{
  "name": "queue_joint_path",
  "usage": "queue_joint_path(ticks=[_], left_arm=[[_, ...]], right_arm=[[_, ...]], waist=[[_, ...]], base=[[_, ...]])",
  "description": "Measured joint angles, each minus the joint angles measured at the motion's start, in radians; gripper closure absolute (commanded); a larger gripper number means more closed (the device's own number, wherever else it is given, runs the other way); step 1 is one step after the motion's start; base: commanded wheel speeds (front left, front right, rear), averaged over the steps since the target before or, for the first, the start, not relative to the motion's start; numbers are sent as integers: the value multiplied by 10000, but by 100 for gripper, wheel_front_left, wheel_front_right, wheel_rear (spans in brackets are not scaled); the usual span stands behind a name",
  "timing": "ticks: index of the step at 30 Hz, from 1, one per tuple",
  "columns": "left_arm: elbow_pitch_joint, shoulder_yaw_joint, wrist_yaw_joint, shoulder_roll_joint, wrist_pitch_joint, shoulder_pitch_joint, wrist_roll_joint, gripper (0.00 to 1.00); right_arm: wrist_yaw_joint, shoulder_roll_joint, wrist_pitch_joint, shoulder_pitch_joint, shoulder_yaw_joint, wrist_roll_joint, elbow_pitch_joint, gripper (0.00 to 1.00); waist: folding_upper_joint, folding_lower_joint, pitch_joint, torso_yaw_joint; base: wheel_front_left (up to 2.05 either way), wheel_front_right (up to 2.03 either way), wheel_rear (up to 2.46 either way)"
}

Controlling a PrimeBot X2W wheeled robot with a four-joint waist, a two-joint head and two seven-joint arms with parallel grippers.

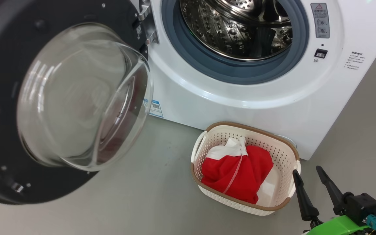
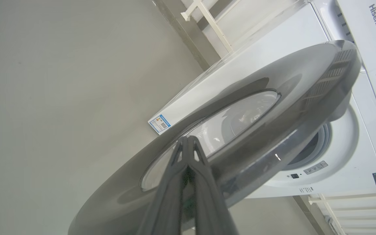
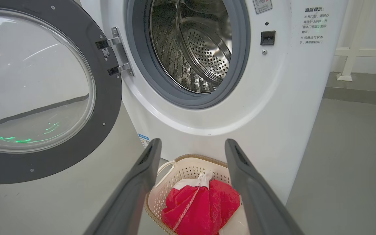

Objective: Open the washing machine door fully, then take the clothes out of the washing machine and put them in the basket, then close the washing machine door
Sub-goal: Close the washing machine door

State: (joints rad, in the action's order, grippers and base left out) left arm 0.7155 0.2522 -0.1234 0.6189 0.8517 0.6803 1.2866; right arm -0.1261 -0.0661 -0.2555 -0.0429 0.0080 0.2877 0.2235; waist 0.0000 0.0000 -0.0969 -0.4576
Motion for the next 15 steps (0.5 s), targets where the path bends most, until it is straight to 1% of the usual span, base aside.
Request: queue_joint_path(ticks=[2,7,11,15], left_arm=[[-545,-128,0,-35,230,-324,245,100],[-1515,-487,-2,-324,541,-939,635,100],[-2523,-742,-2,-357,1037,-1293,1110,100],[-3361,-953,-2,-408,1208,-1653,1321,100]], right_arm=[[0,29,0,-32,-23,0,-17,0],[0,77,0,-329,-98,4,-35,0],[0,111,0,-365,-174,10,-40,0],[0,136,0,-366,-188,13,-50,0]], waist=[[0,0,73,10],[0,0,296,29],[0,0,474,47],[0,0,593,120]], base=[[0,0,0],[0,0,0],[0,0,0],[0,0,0]])
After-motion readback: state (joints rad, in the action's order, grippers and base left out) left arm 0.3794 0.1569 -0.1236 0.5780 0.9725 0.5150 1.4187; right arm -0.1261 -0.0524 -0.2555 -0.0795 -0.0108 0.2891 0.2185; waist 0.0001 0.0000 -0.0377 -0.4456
